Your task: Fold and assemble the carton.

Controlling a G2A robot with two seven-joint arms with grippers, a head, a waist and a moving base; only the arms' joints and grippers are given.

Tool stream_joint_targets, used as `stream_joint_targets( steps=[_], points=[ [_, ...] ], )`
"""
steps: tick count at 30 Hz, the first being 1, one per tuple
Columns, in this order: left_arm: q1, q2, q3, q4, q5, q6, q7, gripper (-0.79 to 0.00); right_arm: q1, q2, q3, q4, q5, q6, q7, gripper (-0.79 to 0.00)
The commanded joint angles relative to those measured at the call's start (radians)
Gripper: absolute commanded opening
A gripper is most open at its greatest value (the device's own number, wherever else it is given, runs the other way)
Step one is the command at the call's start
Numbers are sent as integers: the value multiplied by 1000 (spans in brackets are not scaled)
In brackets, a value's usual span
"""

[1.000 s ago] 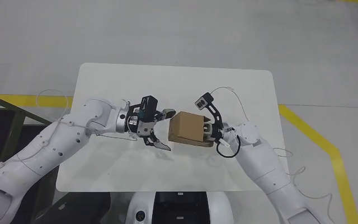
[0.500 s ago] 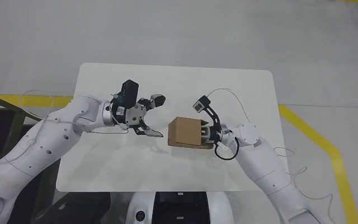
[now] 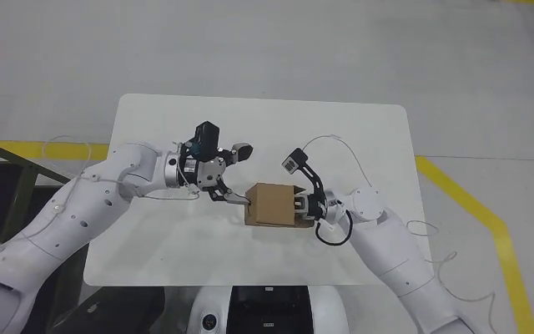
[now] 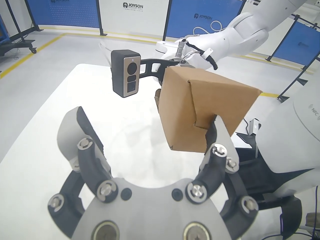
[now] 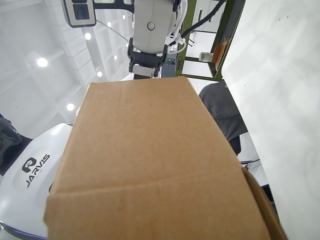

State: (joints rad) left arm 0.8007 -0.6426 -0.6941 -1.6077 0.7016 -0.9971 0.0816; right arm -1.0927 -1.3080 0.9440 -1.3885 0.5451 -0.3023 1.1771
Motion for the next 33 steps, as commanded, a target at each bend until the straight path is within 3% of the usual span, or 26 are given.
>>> stream_joint_targets(
  steps=[1,12,22,33],
  points=[
    [1,-4,-4,2,-1,-3,-7,0,1,-1,-4,-1,-1,1,-1,-785],
    [12,-26,-26,5,-14,-15,-51,0,2,1,-3,3,6,-4,-7,-785],
    [65,-12,-95,-5,0,-15,-21,0,-1,7,17,3,18,-9,-6,-785],
    [89,-19,-94,-20,4,-15,-58,0,-9,11,5,-34,-19,-4,-14,-785]
  ],
)
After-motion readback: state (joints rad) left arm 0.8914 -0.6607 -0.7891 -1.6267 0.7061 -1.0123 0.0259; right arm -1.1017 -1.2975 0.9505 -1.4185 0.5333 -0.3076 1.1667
